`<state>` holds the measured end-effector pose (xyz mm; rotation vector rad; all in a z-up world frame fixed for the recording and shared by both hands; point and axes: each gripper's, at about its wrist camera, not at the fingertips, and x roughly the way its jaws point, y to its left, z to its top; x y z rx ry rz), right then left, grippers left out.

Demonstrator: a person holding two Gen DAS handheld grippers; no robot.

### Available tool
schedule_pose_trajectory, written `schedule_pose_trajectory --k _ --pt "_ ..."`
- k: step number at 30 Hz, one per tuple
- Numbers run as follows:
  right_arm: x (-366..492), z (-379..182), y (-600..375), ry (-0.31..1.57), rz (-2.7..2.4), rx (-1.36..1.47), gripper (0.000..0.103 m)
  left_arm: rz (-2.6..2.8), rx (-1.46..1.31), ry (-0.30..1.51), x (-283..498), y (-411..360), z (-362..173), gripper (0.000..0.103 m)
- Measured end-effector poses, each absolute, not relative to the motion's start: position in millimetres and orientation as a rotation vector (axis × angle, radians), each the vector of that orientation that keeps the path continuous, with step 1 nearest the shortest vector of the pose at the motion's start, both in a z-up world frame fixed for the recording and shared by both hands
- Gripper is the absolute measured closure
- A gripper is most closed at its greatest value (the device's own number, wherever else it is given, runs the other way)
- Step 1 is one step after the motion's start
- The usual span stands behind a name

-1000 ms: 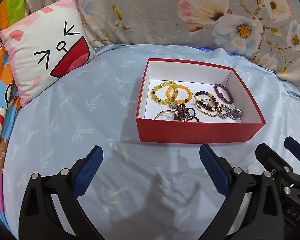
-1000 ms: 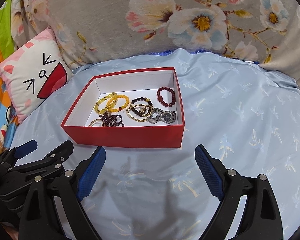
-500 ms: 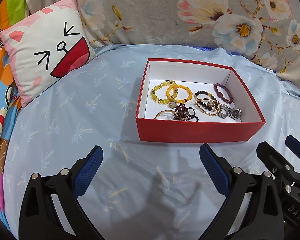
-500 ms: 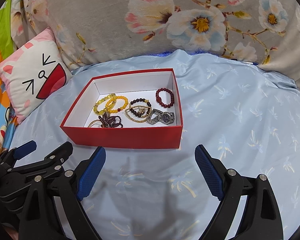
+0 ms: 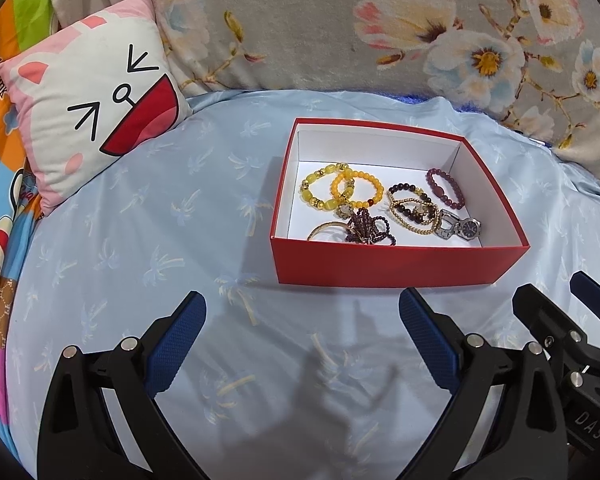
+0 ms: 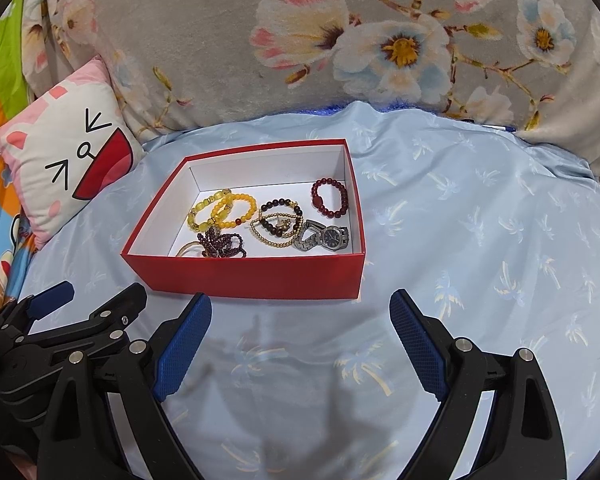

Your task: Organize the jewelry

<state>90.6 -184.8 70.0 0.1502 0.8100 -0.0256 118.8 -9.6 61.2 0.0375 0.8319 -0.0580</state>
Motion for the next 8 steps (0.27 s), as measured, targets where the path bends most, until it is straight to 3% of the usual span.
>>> schedule_pose_trajectory --k 8 --pt "90.2 69.9 -185.0 0.810 -0.026 0.149 0.016 -0.058 0.033 0.824 118.2 -9.0 61.9 0.010"
